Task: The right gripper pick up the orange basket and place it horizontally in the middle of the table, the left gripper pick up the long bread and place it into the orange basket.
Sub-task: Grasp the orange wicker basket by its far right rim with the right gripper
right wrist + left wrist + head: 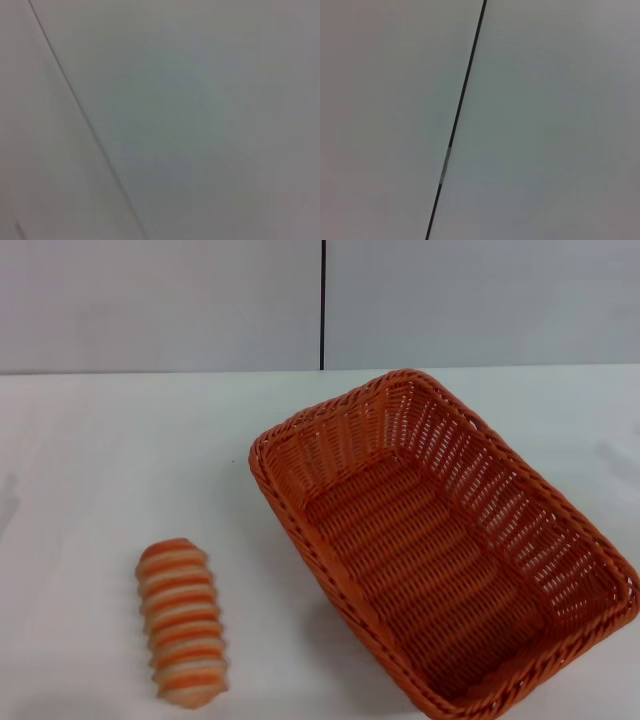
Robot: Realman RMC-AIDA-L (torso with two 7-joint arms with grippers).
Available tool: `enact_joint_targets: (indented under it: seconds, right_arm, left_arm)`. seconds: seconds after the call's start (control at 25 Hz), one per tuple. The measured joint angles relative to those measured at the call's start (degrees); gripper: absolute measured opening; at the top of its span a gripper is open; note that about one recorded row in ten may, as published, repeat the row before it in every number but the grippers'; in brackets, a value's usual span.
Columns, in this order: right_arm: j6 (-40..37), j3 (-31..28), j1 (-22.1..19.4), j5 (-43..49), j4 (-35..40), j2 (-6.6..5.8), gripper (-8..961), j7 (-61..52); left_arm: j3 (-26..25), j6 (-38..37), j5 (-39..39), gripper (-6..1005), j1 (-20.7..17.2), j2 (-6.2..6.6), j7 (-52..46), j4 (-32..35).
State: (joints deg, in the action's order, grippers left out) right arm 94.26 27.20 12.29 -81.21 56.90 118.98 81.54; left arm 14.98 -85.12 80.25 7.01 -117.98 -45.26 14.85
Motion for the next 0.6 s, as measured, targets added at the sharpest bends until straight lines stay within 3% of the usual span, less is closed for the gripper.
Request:
enact_joint_targets:
  seconds: [0.16,0.36,0.48,0.6]
  right_arm:
    - [0.2,3.5,1.5,8.4,11.5,-0.10,811,-16.3]
    - [1.5,5.4,4.7,18.2,20.4,-0.45,810,-31.0]
    - [1.7,6.3,6.2,21.7,21.5,-0.87,811,-34.6]
    - [3.0,8.5,9.0,26.4,21.5,-2.12,811,-38.6]
  left_arm:
    - [0.0,-0.6,0.0,785,-0.1,-0.04,0.0,0.0]
    - [0.1,-2.3,0.0,785,-0.1,-0.13,0.1,0.0]
    - [0.1,-3.4,0.0,785,-0.3,-0.21,1.0,-0.2]
    - [0.1,-4.1,0.0,785,-0.5,-0.23,2.0,-0.7]
